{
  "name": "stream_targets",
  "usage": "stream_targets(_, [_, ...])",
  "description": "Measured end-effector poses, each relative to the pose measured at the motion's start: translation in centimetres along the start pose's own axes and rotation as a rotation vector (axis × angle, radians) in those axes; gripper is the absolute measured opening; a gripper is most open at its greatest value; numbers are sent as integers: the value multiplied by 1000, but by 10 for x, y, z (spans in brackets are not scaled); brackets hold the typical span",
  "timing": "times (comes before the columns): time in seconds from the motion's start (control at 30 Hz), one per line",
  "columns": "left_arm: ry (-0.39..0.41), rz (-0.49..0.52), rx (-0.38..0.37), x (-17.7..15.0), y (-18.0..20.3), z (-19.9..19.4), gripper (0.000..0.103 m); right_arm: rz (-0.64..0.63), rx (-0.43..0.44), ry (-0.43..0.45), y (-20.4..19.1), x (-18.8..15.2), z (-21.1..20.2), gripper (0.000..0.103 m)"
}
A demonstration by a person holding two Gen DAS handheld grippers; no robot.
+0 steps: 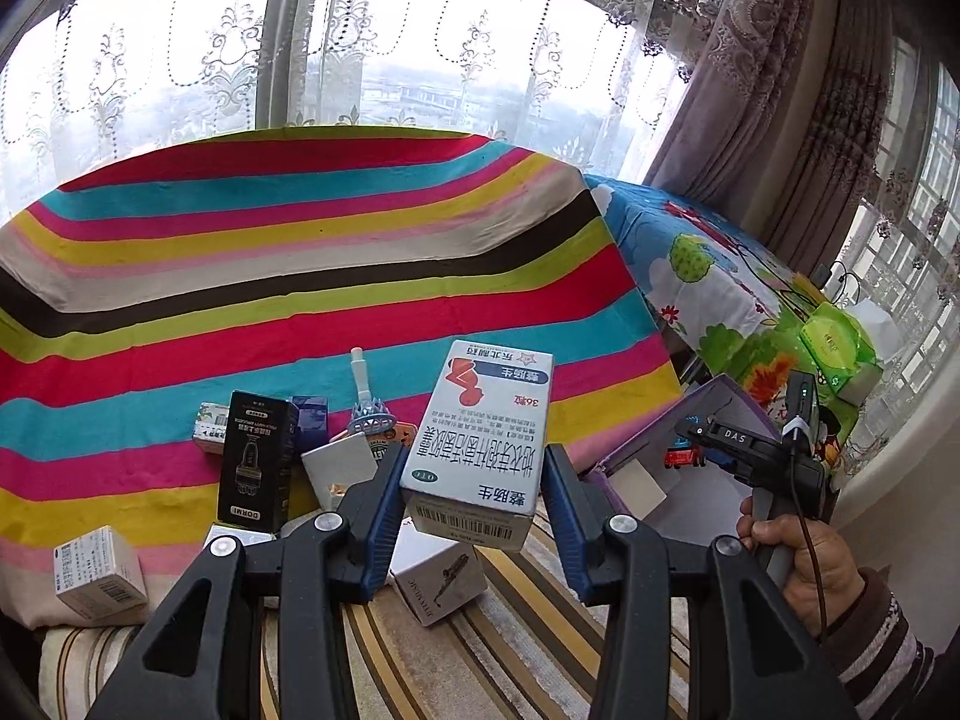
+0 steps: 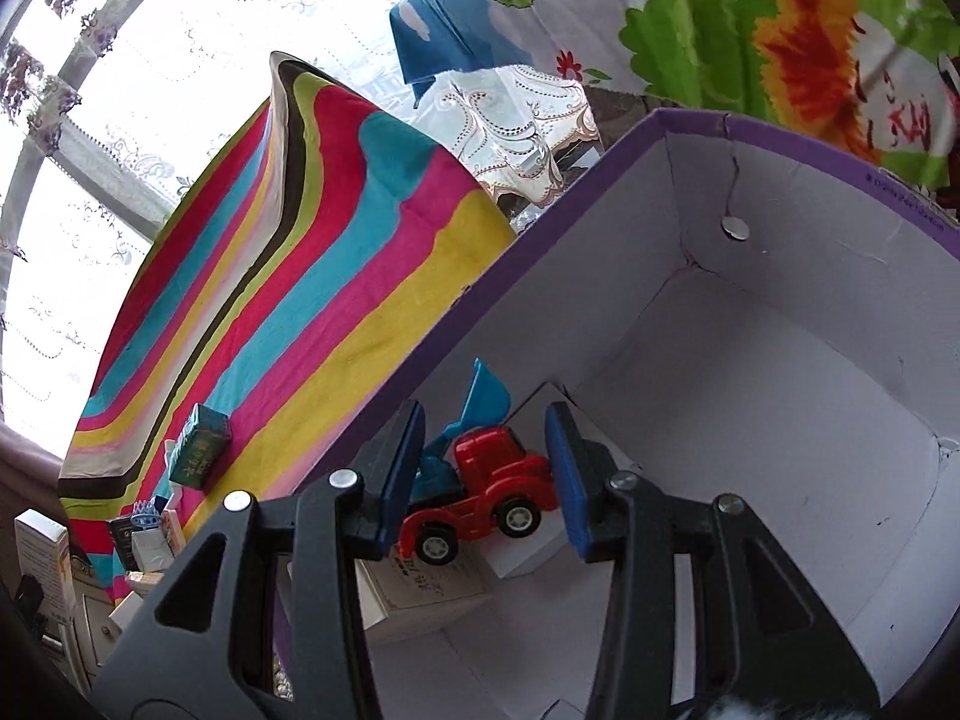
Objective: Organize rigid objects
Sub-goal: 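Carry the red toy truck into the storage box with the right gripper, then release the truck onto the white box and place the medicine box with the left gripper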
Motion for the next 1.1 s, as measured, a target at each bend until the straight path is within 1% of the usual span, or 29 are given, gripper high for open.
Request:
stream_targets(0.07, [-3,6,-2,0,2,2,46,20,2,18,4,-1,4,46])
stream_targets(0.13, [-5,13,-6,1,5,3,46,14,-3,35,5,-2,11,46])
stream_targets(0.27, [-4,24,-7,2,9,3,46,43,-26,-54,15,-9,35,48])
stream_targets(0.3, [-4,26,-7,2,9,3,46,55,-34,-62,19,-11,37,50])
stream_targets(0.47, [-4,26,-6,4,10,2,46,76,-23,-79,24,-9,34,55])
stream_targets(0.5, [-5,28,-9,3,12,3,46,81,-21,-79,26,-9,33,57])
stream_targets(0.6, [-8,41,-19,3,15,3,46,97,-14,-87,31,-6,31,67])
stream_targets(0.7, [-10,73,-42,7,26,4,46,87,-12,-68,30,0,21,71])
stream_targets(0.73, [-11,84,-57,10,31,5,46,85,-17,-59,29,2,16,75])
stream_targets(0.8, [-12,98,-96,15,43,9,46,84,-18,-42,28,7,8,77])
stream_targets(0.9, [-19,138,-133,23,63,20,46,73,-61,-53,26,14,-3,78])
stream_targets(0.93, [-25,146,-147,25,69,24,46,51,-88,-61,24,15,-6,79])
stream_targets(1.0, [-36,159,-177,31,79,35,46,1,-165,-108,18,15,-10,81])
stream_targets(1.07, [-48,188,-197,39,93,47,45,-28,-203,-150,21,15,-16,81])
stream_targets(1.1, [-55,205,-210,43,100,54,45,-50,-220,-158,23,10,-23,82])
Point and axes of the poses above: each gripper's, at about its wrist camera, not at the fingertips, and z roughly the way its jaws point, y to its right, x to its top, the point moved 1 cm from there along z, roughly the way its jaws point, and after that the axes turned 11 degrees about z, right-handed, at the moved point
